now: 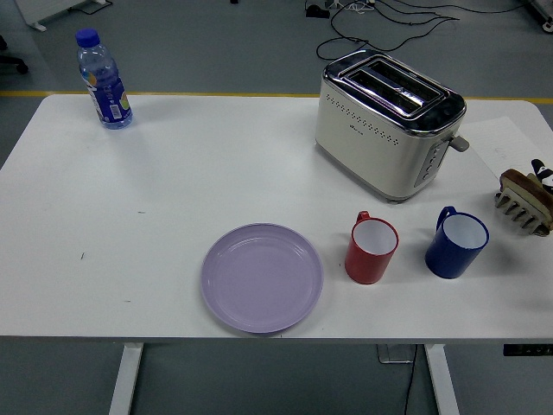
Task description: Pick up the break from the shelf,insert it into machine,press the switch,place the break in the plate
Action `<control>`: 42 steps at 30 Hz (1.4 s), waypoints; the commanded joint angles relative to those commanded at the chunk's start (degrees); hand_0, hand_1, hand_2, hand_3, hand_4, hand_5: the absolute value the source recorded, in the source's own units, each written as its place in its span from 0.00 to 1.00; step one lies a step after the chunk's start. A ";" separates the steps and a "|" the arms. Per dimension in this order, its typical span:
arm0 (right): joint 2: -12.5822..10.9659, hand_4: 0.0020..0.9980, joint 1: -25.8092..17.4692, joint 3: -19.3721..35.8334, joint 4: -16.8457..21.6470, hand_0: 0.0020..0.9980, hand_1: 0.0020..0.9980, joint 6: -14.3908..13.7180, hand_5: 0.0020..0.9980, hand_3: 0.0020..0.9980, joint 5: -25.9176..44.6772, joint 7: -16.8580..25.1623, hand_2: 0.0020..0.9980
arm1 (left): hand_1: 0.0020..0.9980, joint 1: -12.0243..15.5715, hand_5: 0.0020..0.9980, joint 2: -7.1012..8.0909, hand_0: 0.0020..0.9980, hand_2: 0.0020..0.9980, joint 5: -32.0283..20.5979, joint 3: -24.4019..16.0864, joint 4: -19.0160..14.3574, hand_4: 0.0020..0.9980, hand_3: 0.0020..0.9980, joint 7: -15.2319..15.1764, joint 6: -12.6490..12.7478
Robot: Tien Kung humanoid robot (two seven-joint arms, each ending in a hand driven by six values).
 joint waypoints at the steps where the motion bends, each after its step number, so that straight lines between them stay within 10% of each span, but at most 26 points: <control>1: -0.05 0.81 0.05 -0.23 0.23 0.91 0.84 0.12 0.16 0.92 -0.74 -0.37 0.91 | 0.72 0.00 1.00 0.00 0.68 0.75 0.00 0.01 0.00 0.43 0.77 -0.01 0.00; 9: -0.35 0.82 0.99 -4.26 2.25 0.91 0.84 2.15 0.18 0.92 -16.45 -4.43 0.92 | 0.71 -0.06 1.00 0.00 0.68 0.75 0.38 -0.14 0.00 0.43 0.76 0.01 0.13; 42: -0.37 0.81 12.74 -12.96 -11.08 0.82 0.78 7.78 0.20 0.86 -24.17 -18.04 0.84 | 0.71 -0.29 1.00 0.00 0.68 0.73 0.24 0.67 0.00 0.43 0.75 0.06 0.56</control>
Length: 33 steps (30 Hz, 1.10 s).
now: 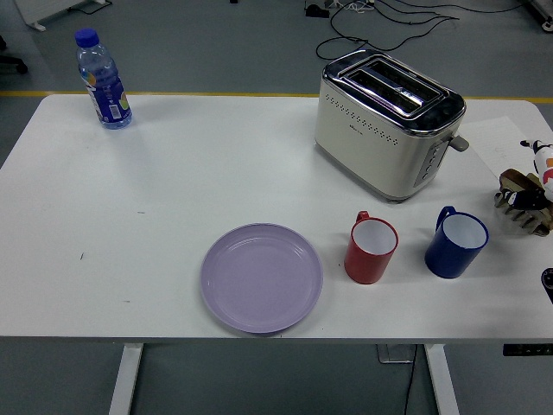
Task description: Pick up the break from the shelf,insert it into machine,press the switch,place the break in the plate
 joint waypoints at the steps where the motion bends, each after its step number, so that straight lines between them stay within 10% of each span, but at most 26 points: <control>1: 0.02 0.81 0.15 -0.09 -0.18 0.82 0.78 0.09 0.20 0.86 0.00 -0.27 0.84 | 0.71 0.00 1.00 0.00 0.68 0.73 0.00 0.01 0.00 0.43 0.75 0.00 0.01; 33: 0.33 0.67 5.72 -5.58 -5.92 0.33 0.42 1.25 0.13 0.56 0.00 -9.87 0.46 | 0.70 -0.14 0.98 0.00 0.67 0.72 -0.53 0.56 0.00 0.43 0.74 -0.27 0.21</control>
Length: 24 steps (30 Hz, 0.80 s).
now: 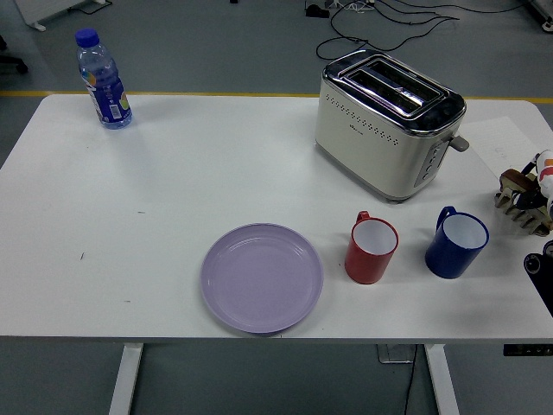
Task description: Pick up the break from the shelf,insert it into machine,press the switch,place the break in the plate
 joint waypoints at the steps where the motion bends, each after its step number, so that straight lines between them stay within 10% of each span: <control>1: -0.01 0.67 0.04 -0.09 -0.09 0.33 0.42 -0.12 0.13 0.56 0.00 -0.03 0.46 | 0.70 -0.02 0.98 0.00 0.67 0.72 0.05 -0.03 0.00 0.43 0.74 0.01 0.02; 4: -0.07 0.67 0.06 -0.24 -0.11 0.33 0.42 -0.18 0.13 0.56 0.00 -0.10 0.46 | 0.70 -0.04 0.98 0.00 0.67 0.72 0.06 -0.07 0.00 0.43 0.74 0.00 0.02; 5: -0.11 0.49 0.07 -0.32 -0.11 0.28 0.39 -0.29 0.00 0.52 0.00 -0.19 0.45 | 0.69 -0.04 0.98 0.00 0.67 0.72 0.02 -0.03 0.00 0.43 0.74 -0.02 0.00; 24: -1.59 0.32 0.24 0.88 2.99 0.34 0.39 -4.78 0.00 0.51 0.00 0.65 0.45 | 0.69 -0.10 0.98 0.00 0.67 0.72 0.94 -0.61 0.00 0.43 0.74 0.12 0.04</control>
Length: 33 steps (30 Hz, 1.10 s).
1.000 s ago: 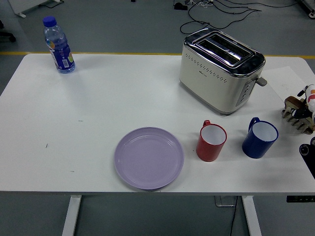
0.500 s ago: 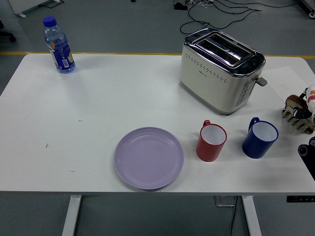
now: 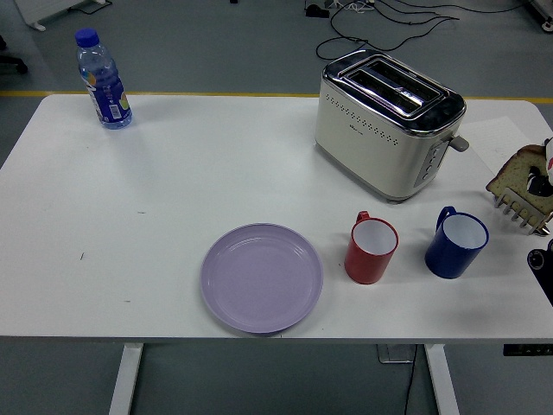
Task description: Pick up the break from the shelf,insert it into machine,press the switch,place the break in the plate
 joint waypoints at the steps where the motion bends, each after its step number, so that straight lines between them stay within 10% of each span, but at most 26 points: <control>1: -0.05 0.32 0.00 0.06 0.13 0.34 0.39 -0.02 0.00 0.51 0.00 0.01 0.45 | 0.69 0.00 0.98 0.00 0.67 0.72 0.01 -0.01 0.00 0.43 0.74 0.00 0.00; 22: -7.37 0.31 7.61 1.89 12.58 0.32 0.36 -1.06 0.00 0.50 0.00 0.34 0.42 | 0.69 -0.11 0.98 0.00 0.67 0.72 0.41 -0.41 0.00 0.43 0.74 0.15 0.08; 33: -4.13 0.32 15.49 -1.03 13.47 0.31 0.34 0.60 0.00 0.50 0.58 0.16 0.41 | 0.69 -0.15 0.98 0.00 0.67 0.72 0.07 -0.05 0.00 0.43 0.74 0.25 0.21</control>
